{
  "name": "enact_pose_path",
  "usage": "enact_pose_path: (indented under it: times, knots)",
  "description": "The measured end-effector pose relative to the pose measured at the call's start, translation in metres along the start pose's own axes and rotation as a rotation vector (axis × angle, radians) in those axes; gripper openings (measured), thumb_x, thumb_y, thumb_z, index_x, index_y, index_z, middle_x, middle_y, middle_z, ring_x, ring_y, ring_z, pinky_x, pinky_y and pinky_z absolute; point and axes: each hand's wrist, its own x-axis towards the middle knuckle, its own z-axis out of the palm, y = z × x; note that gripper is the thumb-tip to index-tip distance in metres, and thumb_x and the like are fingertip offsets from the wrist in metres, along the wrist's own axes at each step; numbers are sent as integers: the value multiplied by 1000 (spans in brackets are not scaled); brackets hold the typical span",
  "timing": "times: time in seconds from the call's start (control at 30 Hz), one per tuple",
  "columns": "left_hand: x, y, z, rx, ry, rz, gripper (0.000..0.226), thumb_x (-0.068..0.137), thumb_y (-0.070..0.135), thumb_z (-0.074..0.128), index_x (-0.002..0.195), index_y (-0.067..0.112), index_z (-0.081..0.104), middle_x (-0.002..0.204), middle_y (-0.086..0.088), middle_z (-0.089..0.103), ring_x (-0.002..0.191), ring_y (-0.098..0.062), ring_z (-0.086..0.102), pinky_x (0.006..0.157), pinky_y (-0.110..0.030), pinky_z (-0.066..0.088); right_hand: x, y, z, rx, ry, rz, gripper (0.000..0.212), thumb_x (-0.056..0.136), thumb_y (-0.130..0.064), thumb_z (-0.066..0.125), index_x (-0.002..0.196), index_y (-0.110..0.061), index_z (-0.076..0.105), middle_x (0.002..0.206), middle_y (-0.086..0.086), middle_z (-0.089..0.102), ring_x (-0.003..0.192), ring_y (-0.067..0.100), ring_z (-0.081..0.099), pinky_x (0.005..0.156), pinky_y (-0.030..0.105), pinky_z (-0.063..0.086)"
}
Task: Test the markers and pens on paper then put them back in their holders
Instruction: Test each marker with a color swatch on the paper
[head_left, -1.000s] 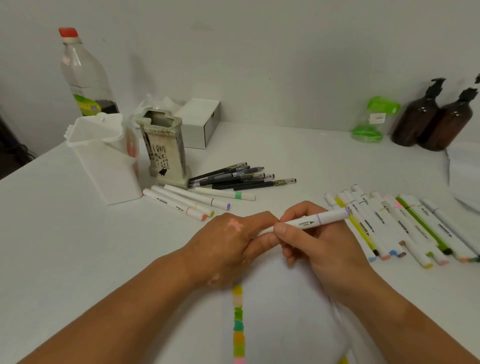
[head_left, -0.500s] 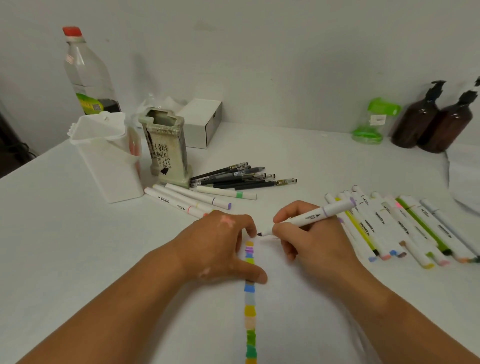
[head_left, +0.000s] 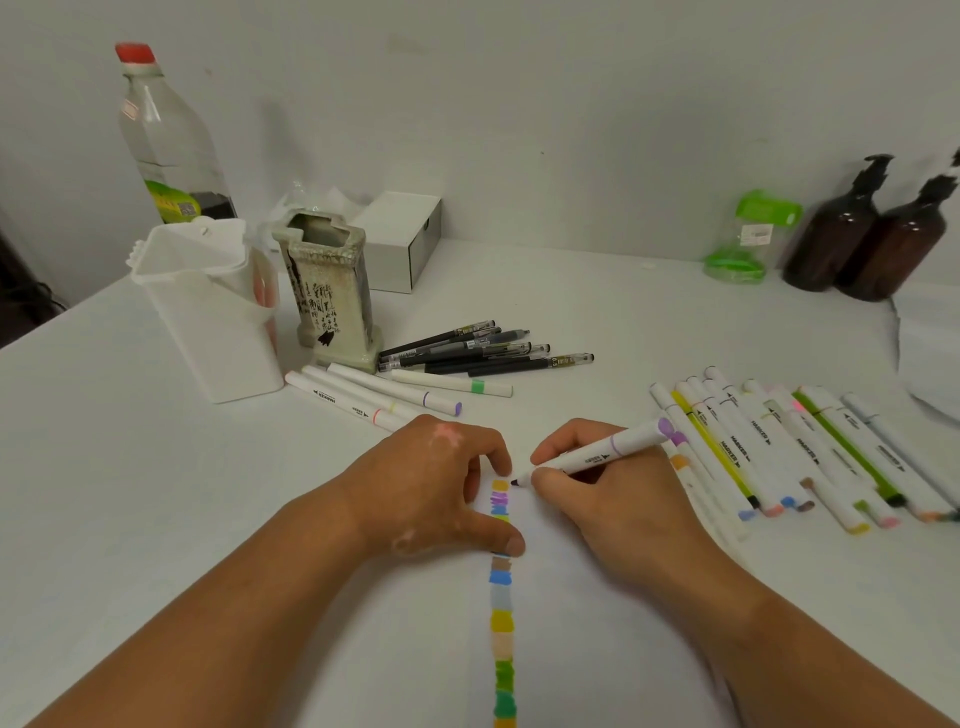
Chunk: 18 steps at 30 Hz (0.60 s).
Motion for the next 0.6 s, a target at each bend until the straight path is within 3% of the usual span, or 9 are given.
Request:
enact_pose_path:
  times: [0.33,0.6]
  knots:
    - [1,1,0,5,-12,-12,60,59,73,78,106,37,66,70,14,57,63,-3,52,54,-13,33,1,1,-1,-48,-32,-25,12,82,-22,77,77,-30,69,70,-20,66,64,-3,61,50,8,43]
    - [1,2,0,4,-6,-10,59,59,72,78,104,37,66,69,14,57,61,-1,52,52,-11,31,2,2,-2,-34,-37,-23,12,80,-20,78,75,-27,69,62,-17,64,58,-2,58,47,9,40]
